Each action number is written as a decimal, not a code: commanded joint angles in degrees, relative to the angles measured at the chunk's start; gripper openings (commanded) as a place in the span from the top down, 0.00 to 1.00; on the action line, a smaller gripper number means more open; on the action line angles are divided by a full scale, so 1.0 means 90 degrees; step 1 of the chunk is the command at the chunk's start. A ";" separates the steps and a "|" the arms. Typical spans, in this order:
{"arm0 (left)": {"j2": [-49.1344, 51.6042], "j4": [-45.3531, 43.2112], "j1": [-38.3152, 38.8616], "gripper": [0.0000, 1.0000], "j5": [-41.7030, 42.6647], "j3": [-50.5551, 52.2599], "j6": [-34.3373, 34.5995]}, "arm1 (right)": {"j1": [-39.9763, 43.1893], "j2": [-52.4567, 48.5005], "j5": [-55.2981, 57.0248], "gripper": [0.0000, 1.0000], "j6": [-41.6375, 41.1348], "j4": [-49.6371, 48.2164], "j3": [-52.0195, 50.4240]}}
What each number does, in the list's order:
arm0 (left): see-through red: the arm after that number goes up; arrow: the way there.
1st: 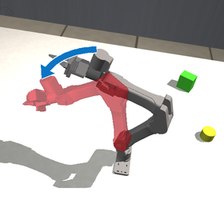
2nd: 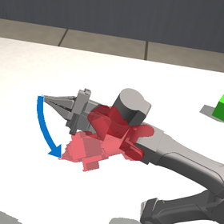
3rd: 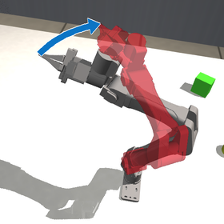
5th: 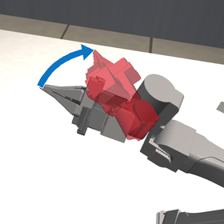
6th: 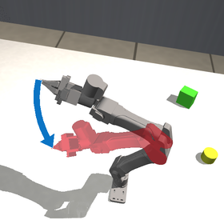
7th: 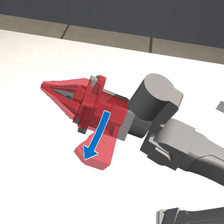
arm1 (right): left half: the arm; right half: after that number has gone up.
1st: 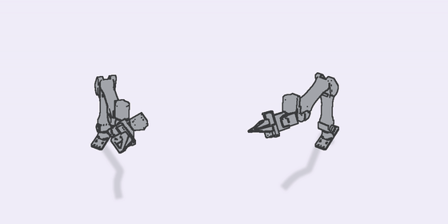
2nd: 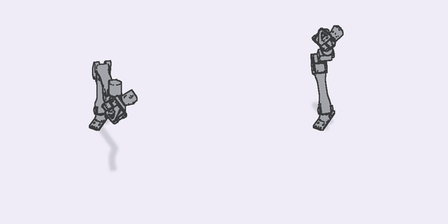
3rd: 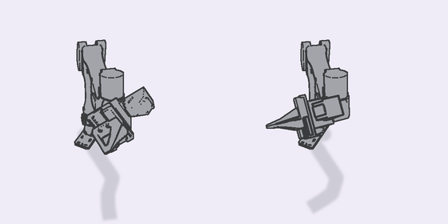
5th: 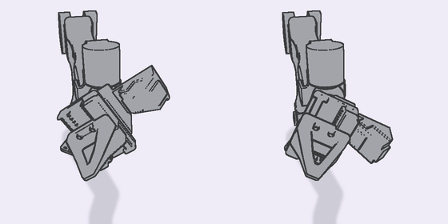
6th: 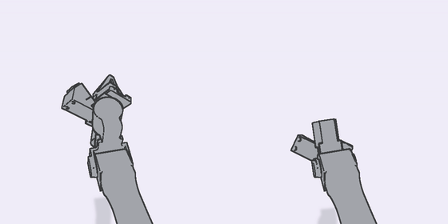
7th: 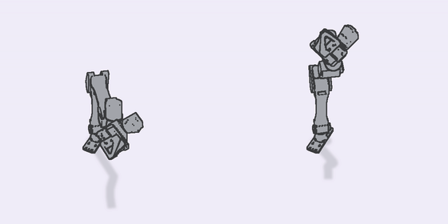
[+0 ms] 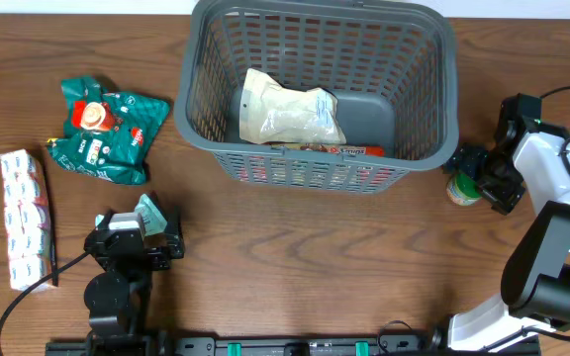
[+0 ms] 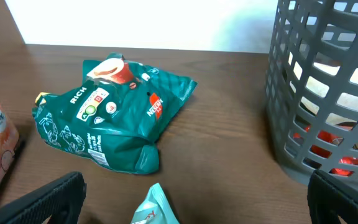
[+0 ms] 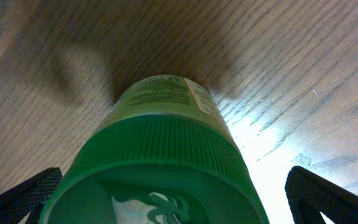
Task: Pack container
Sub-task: 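Close the right gripper on the green-lidded jar and lift it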
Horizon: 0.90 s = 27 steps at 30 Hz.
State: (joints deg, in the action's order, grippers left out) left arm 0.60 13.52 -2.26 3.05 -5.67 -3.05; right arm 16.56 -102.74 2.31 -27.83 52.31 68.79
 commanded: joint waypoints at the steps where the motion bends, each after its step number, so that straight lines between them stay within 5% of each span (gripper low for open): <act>1: -0.0044 0.0053 -0.0027 0.01 0.0068 0.0148 -0.0063 | 0.0032 -0.0049 0.0002 0.01 0.0051 -0.0058 -0.0068; 27: -0.0044 0.0053 -0.0027 0.01 0.0068 0.0148 -0.0063 | 0.0032 -0.0056 0.0005 0.01 -0.0002 -0.0369 -0.0134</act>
State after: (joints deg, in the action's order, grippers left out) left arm 0.58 13.52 -2.26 3.05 -5.67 -3.05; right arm 16.56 -102.74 2.31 -27.83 49.19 68.07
